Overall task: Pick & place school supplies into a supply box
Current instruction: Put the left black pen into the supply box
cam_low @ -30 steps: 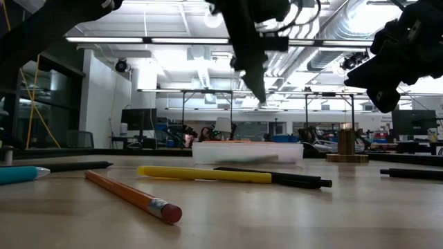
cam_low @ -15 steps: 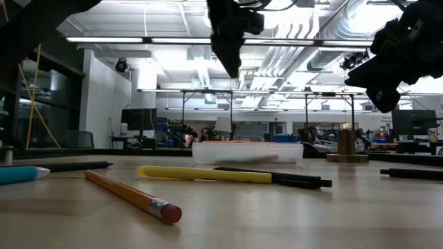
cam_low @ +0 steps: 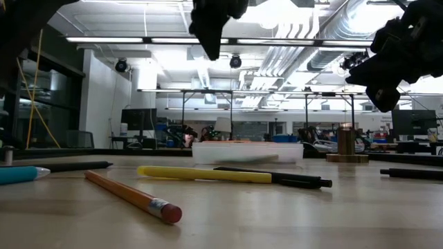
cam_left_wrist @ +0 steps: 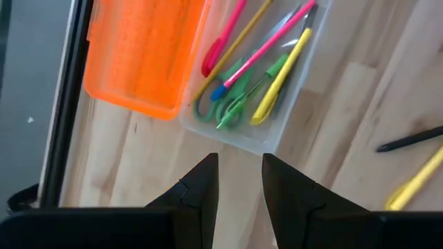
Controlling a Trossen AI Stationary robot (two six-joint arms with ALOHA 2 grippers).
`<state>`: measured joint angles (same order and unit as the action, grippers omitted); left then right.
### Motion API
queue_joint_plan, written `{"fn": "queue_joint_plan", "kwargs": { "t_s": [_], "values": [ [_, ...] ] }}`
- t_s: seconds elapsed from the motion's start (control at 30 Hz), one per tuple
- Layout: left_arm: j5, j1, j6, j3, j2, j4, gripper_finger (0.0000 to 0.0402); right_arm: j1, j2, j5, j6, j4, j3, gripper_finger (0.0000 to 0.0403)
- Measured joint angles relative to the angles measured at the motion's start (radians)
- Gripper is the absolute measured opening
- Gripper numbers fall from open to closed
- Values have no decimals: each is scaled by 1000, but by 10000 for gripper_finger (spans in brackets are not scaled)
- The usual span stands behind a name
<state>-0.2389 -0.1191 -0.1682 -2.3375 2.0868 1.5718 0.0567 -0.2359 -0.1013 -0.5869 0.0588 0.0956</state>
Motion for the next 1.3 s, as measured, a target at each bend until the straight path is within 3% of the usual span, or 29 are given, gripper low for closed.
{"fn": "queue_joint_plan", "kwargs": {
  "t_s": [0.7,1.1,1.3],
  "values": [
    [69,99,-182,4,-134,-1,140,0,1,0,0,3,0,43],
    [93,219,-275,4,-146,-1,140,0,1,0,0,3,0,43],
    [91,254,-394,4,-146,-1,140,0,1,0,0,3,0,43]
  ]
}}
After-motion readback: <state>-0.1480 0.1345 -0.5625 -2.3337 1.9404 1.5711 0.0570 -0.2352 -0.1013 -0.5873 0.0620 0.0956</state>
